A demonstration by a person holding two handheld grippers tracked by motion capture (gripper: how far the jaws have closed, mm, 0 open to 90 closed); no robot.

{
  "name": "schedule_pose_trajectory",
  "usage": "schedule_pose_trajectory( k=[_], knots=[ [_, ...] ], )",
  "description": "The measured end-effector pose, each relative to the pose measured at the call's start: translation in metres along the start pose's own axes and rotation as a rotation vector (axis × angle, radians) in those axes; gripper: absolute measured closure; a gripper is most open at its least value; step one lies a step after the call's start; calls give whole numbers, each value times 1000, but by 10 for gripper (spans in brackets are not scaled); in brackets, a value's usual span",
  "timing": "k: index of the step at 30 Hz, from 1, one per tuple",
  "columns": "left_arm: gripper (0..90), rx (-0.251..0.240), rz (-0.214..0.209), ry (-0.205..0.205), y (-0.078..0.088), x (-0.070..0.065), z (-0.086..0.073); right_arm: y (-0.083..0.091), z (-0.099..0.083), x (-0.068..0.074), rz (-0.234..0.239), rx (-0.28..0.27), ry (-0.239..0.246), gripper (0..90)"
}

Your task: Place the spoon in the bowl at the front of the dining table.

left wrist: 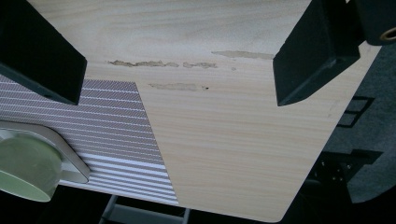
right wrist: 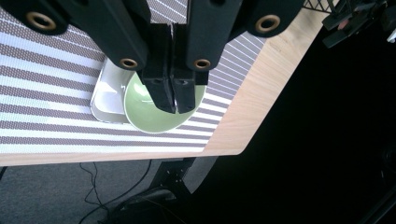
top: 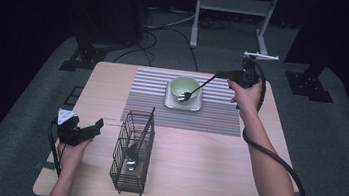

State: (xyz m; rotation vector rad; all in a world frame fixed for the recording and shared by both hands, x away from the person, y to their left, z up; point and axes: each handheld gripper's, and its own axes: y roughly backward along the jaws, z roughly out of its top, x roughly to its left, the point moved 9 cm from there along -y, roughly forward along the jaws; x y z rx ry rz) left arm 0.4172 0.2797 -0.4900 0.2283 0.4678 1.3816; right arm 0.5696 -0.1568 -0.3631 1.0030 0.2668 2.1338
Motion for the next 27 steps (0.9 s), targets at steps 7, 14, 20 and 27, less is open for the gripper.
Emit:
schedule_pose_trajectory(
  k=[7,14,20,27],
  knots=[
    [16,-1,1,-3,1,1,1,-4,7,-2,-27,-9,-4,886],
    [16,-4,4,0,2,3,1,-6,13,-7,-42,-30,-23,886],
    [16,-3,5,3,3,4,1,-13,12,-15,-71,-26,-32,886],
    [16,-6,5,5,3,3,1,-24,7,-23,-102,-21,-27,885]
  ],
)
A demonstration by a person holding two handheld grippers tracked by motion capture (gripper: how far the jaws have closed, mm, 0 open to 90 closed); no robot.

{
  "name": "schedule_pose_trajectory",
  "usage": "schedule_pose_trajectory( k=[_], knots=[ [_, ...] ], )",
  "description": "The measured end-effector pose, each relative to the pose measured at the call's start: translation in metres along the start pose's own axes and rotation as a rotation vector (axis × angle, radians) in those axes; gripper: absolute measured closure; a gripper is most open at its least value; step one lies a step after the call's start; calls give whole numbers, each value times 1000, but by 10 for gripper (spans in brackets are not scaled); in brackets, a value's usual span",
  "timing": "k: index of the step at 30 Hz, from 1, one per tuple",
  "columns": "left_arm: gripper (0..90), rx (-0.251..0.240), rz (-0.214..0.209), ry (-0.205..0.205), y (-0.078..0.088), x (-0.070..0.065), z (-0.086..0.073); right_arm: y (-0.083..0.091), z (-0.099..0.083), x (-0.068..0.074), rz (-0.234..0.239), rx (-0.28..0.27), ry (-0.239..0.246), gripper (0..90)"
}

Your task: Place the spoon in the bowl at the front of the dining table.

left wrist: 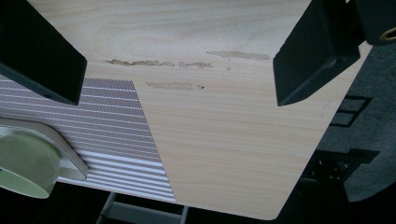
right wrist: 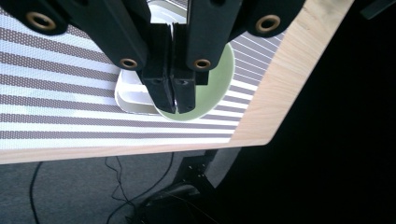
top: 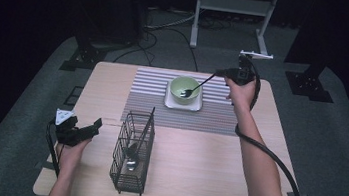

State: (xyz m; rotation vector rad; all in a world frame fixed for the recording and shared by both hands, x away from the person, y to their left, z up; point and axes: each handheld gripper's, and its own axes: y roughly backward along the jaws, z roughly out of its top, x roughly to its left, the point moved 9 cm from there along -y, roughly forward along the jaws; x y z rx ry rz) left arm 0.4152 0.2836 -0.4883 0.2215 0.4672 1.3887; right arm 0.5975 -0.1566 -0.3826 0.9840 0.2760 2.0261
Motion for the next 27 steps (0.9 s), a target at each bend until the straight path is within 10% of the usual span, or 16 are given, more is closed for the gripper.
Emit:
schedule_pose_trajectory(
  k=[27],
  knots=[
    [16,8,-1,10,-2,-1,-3,-28,-20,-14,-18,44,-20,884]
  ],
)
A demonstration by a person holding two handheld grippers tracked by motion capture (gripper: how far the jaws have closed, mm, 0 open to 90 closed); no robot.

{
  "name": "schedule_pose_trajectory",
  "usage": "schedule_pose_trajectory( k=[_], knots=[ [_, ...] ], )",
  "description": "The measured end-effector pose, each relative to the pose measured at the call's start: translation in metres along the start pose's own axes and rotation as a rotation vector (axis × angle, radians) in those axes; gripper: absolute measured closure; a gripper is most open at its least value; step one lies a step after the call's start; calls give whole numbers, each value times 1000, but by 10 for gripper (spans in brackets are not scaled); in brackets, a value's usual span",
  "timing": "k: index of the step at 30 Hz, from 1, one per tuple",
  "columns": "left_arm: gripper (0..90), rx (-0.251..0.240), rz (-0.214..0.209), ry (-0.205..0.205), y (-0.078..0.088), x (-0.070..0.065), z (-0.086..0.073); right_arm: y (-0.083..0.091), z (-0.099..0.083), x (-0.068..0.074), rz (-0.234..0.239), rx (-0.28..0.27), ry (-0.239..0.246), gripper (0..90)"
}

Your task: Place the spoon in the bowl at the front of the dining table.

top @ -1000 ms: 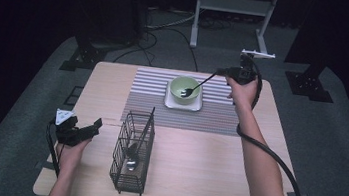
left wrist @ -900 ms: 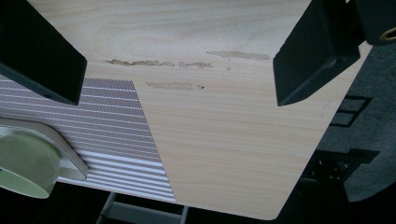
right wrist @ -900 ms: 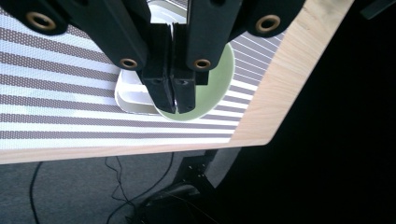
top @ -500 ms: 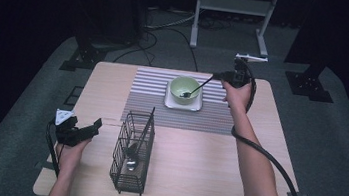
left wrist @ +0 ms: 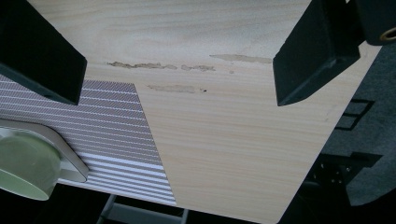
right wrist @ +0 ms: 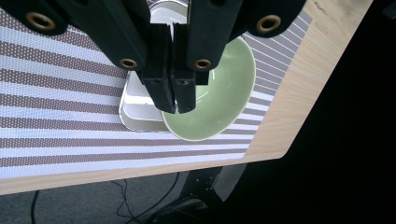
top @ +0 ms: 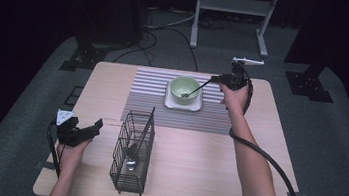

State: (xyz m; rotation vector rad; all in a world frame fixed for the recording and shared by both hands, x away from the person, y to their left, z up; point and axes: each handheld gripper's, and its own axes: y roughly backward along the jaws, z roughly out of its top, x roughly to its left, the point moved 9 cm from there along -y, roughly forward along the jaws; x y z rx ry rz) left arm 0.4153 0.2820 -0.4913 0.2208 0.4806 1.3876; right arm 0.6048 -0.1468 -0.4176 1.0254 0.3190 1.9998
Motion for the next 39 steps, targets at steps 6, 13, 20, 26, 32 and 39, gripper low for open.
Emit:
schedule_pose_trajectory(
  k=[6,13,20,26,32,39],
  knots=[
    [16,-3,4,0,0,1,1,-6,-5,-8,5,3,-24,882],
    [16,0,5,-5,0,2,0,-10,-11,-21,-5,17,-47,863],
    [16,-4,7,0,2,2,1,-11,-17,-30,25,7,-86,773],
    [16,-7,6,-10,2,1,2,-8,-25,-31,53,23,-87,662],
    [16,-7,6,-14,3,1,1,3,-28,-28,73,19,-60,564],
    [16,-7,7,-5,3,2,1,8,-34,-22,100,23,-19,437]
  ],
)
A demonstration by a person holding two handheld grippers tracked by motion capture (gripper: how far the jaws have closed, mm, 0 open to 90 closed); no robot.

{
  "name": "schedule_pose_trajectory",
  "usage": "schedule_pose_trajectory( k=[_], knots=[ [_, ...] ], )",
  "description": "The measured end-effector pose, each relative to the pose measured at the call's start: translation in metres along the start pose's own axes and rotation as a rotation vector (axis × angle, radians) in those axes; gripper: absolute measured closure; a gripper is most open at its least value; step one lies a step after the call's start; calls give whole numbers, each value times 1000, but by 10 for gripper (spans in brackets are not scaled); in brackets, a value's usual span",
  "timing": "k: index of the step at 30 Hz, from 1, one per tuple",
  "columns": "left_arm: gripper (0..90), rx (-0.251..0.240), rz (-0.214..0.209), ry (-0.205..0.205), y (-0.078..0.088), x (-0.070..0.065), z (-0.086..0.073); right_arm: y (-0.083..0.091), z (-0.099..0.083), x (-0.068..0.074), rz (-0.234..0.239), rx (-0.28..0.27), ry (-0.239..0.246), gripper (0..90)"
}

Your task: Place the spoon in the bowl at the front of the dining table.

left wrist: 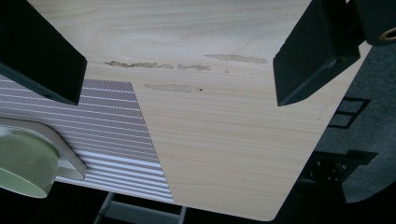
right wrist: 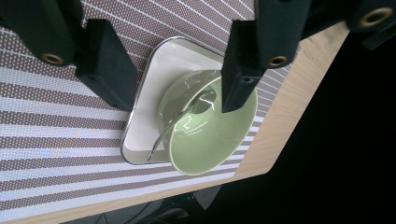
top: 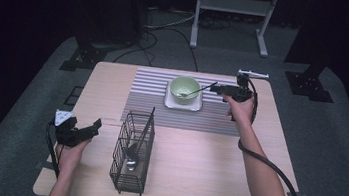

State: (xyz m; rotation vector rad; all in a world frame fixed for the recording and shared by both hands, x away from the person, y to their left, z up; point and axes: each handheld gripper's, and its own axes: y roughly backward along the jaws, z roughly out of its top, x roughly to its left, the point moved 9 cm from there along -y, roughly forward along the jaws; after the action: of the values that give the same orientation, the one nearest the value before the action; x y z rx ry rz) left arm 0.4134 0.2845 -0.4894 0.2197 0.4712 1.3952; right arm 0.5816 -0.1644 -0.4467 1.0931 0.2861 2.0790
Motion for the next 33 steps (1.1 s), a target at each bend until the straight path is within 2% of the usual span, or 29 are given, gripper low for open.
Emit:
schedule_pose_trajectory(
  k=[4,5,12,26,33],
  knots=[
    [16,1,3,-5,0,-1,0,3,-5,4,19,9,13,416],
    [16,1,2,-5,0,-1,0,4,-7,8,28,16,20,386],
    [16,-1,1,-1,0,0,0,9,-12,15,32,36,47,319],
    [16,6,0,-7,-2,-2,-1,20,-21,20,44,44,89,310],
    [16,5,0,-4,-2,-1,-1,19,-30,22,53,80,97,307]
  ],
)
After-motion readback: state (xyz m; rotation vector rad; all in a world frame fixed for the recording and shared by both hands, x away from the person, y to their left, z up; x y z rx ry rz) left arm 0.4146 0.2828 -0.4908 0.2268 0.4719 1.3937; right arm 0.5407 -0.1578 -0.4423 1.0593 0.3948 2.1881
